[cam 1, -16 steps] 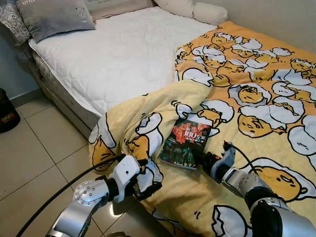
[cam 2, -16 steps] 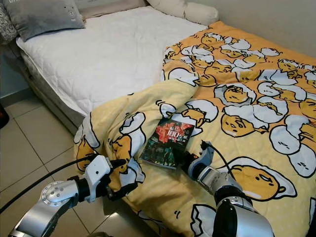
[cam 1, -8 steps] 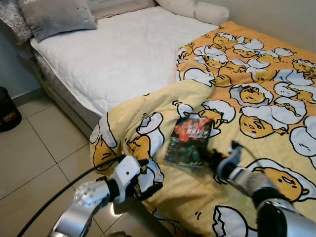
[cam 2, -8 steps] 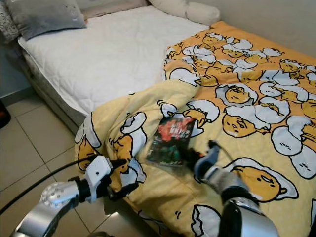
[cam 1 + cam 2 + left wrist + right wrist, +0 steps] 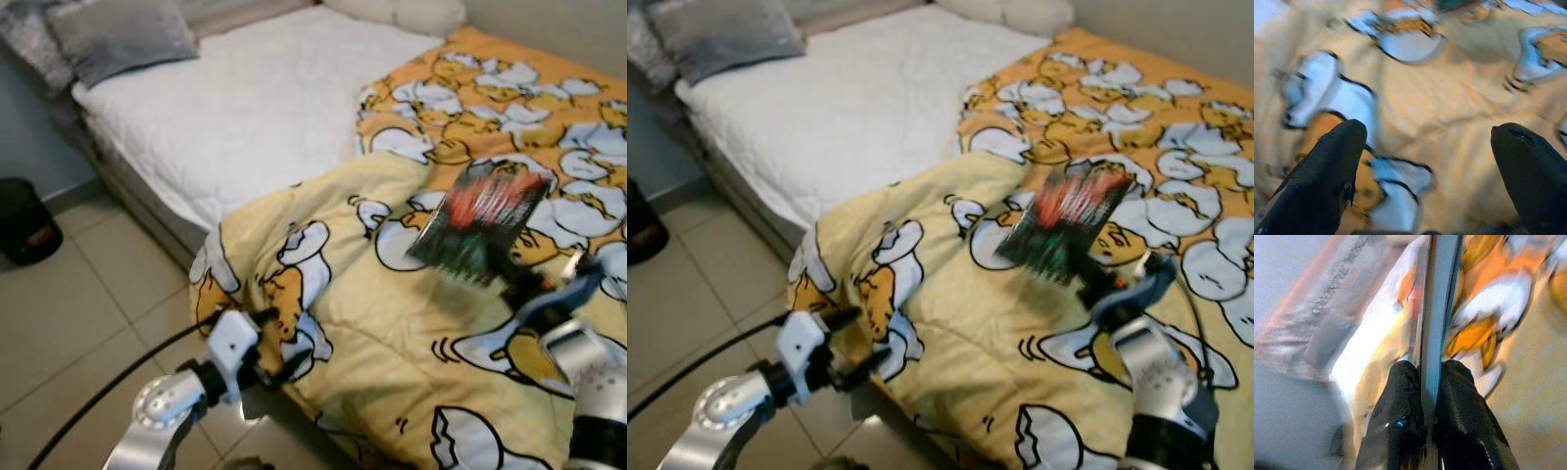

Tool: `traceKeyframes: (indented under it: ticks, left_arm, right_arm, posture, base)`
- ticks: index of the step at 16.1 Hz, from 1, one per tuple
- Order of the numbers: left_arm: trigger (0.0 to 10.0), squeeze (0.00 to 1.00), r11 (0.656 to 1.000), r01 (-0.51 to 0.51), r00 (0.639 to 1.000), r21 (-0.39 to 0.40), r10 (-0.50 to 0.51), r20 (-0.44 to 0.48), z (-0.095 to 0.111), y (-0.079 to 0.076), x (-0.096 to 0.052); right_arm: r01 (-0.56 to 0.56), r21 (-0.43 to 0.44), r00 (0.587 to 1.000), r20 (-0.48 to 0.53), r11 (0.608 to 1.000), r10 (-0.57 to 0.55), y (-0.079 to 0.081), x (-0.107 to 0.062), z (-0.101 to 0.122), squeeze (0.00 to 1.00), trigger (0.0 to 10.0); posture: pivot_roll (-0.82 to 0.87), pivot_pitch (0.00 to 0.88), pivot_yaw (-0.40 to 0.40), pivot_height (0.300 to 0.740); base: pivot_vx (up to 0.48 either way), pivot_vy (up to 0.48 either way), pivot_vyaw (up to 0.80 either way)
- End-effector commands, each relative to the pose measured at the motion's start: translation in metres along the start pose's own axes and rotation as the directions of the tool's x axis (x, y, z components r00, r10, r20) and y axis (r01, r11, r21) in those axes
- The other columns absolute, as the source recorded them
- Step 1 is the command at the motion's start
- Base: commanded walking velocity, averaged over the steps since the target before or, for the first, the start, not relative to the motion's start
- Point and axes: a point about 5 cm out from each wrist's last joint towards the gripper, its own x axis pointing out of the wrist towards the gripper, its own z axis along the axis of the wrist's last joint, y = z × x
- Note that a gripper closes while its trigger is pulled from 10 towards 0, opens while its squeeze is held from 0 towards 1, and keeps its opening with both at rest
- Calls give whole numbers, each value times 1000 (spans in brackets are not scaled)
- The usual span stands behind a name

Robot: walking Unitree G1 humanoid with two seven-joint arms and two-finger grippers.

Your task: Clean up the room

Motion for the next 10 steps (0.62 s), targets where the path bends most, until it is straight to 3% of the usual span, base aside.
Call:
traceKeyframes:
  ticks: [1,3,4,5,6,8,9,10]
  left_arm:
    - [10000,761,997,-72,997,20,71,13,0,5,-5]
    - [10000,675,972,-219,976,87,217,34,1,12,-13]
    - [10000,682,939,-318,948,131,311,68,44,20,8]
    - [10000,525,926,-363,927,108,347,143,69,25,20]
    - [10000,471,916,-386,913,105,364,183,71,27,20]
    - [10000,447,892,-440,892,106,421,163,66,33,13]
    - [10000,396,888,-449,889,104,432,153,65,33,13]
    - [10000,294,876,-470,880,108,454,140,69,34,14]
  right_arm:
    - [64,-118,996,68,991,-56,9,0,9,0,9961]
    - [162,-195,976,179,967,-127,19,-8,12,0,10000]
    - [204,-325,972,176,923,-153,30,-14,1,0,10000]
    - [222,-432,973,160,874,-168,38,-15,-12,0,10000]
    - [257,-465,965,172,847,-199,42,-17,-20,0,10000]
    - [301,-506,951,221,808,-216,48,-19,-23,0,10000]
    - [316,-510,947,226,800,-230,47,-19,-23,0,10000]
    - [377,-527,925,257,762,-280,44,-21,-23,0,10000]
  posture:
    - [5,0,20,740]
    - [15,0,21,740]
    - [15,0,23,740]
    - [15,0,23,740]
    - [22,0,21,740]
    - [24,0,22,740]
    - [24,0,22,740]
    - [27,0,23,740]
  base:
    - [0,0,0]
    - [0,0,0]
    - [0,0,0]
    - [0,0,0]
    - [0,0,-800]
    - [0,0,-800]
    - [0,0,-800]
    - [0,0,-800]
